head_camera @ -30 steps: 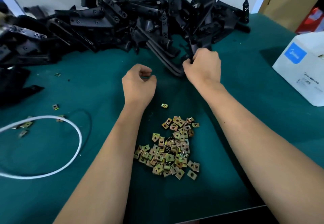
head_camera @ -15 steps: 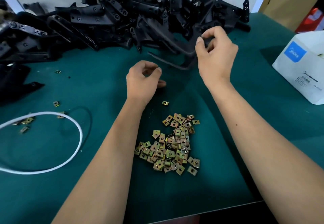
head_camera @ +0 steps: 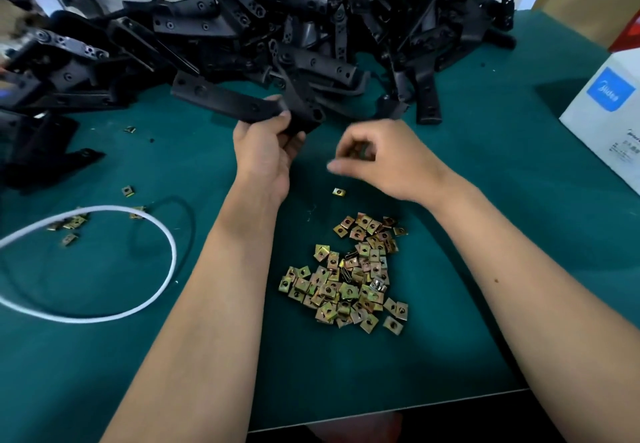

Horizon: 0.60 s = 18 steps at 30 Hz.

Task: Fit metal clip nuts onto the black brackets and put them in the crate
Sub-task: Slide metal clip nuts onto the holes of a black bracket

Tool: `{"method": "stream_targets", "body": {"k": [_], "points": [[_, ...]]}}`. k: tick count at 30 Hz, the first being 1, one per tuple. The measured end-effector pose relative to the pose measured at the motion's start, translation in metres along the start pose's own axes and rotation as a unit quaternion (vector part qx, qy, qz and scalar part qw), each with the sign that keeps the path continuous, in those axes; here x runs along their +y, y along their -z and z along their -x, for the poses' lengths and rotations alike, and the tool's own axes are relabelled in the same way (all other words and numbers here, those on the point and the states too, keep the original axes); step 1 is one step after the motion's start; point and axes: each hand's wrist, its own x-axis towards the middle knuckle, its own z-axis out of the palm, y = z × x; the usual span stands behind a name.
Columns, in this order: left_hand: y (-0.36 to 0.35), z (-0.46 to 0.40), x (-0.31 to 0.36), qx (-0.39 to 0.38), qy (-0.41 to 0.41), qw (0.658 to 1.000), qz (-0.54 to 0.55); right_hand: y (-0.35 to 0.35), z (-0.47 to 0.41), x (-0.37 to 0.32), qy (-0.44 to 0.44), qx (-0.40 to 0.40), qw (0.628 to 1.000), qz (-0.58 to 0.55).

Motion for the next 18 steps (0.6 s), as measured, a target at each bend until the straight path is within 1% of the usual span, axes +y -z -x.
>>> {"method": "stream_targets", "body": {"k": [2, 3, 6, 8, 9, 11, 13, 14, 15, 18], "points": [[0.001, -0.002, 0.0, 0.006, 0.008, 1.0, 0.004, -0.001, 0.005, 0.002, 0.012, -0.077, 0.995, 0.059], [0.001, -0.002, -0.001, 0.005, 0.016, 1.0, 0.008, -0.002, 0.006, 0.001, 0.013, -0.093, 0.993, 0.076], [-0.001, 0.003, -0.004, -0.009, 0.037, 0.999, 0.023, -0.009, 0.008, -0.003, 0.015, -0.091, 0.992, 0.087], [-0.001, 0.006, -0.005, -0.01, 0.035, 0.999, 0.011, -0.014, 0.008, -0.005, 0.011, -0.05, 0.996, 0.071], [-0.001, 0.007, -0.005, -0.009, 0.033, 0.999, 0.002, -0.015, 0.009, -0.005, 0.005, -0.021, 0.999, 0.04], [-0.002, 0.008, -0.006, -0.004, 0.034, 0.999, -0.015, -0.017, 0.008, -0.008, -0.019, 0.04, 0.995, -0.086], [-0.004, 0.008, -0.008, 0.016, 0.022, 0.999, -0.037, -0.018, 0.008, -0.013, -0.033, 0.101, 0.968, -0.226], [-0.006, 0.009, -0.009, 0.03, 0.011, 0.998, -0.047, -0.019, 0.008, -0.015, -0.034, 0.124, 0.952, -0.278], [-0.007, 0.01, -0.011, 0.046, -0.004, 0.997, -0.059, -0.02, 0.008, -0.017, -0.038, 0.135, 0.937, -0.32], [-0.009, 0.013, -0.014, 0.07, -0.035, 0.995, -0.067, -0.025, 0.009, -0.023, -0.056, 0.126, 0.903, -0.407]]}}
